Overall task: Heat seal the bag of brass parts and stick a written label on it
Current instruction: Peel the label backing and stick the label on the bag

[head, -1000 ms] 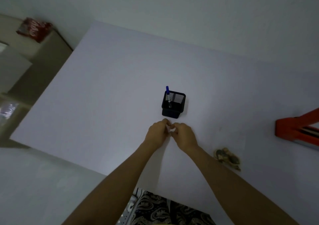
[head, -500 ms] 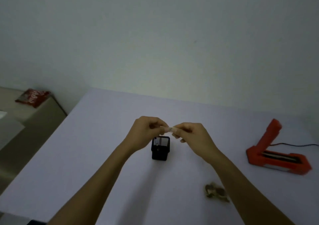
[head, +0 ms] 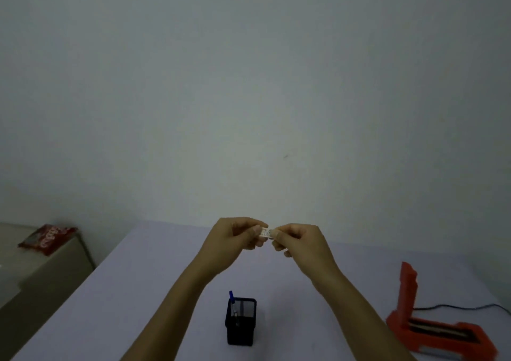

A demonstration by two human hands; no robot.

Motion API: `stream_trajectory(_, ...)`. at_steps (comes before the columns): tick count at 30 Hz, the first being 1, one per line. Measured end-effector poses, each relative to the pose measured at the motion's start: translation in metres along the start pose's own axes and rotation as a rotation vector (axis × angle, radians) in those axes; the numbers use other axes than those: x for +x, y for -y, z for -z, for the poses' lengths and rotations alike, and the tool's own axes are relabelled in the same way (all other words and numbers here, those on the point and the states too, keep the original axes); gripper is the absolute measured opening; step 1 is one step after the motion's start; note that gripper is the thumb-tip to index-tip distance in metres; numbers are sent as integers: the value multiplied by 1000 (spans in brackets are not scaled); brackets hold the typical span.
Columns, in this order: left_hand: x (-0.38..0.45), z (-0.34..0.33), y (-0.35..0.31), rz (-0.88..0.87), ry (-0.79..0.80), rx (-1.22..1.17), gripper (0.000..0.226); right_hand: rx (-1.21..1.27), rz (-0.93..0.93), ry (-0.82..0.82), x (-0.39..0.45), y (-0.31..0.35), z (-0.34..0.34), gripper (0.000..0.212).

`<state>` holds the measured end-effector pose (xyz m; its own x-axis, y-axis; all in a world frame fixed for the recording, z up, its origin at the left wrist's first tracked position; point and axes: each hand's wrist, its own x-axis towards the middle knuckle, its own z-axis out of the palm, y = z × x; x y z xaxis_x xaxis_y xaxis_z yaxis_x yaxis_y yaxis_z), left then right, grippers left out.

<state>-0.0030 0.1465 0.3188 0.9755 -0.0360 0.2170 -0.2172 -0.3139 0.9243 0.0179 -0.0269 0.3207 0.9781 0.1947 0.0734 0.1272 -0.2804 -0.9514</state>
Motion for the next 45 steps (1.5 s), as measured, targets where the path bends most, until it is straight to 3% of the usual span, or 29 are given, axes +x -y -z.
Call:
stream_trajectory(6,-8,-30,-7,-72,-384,163,10,214,-133,4,-7,4,6,10)
stream_trajectory(9,-17,-43,-7,-230,-613,349,12,232,-141,-22,-10,4,6,9)
stream_trajectory(12,-21,-56,-5,-341,-577,501,10,237,-138,-31,-11,7,5,11)
stream_trajectory(26,-26,-52,-12,-295,-584,347,15,466,-169,67,-10,19,9,14)
stream_trajectory(45,-14,-60,-10,-293,-610,339,13,348,-83,-12,-4,19,11,11)
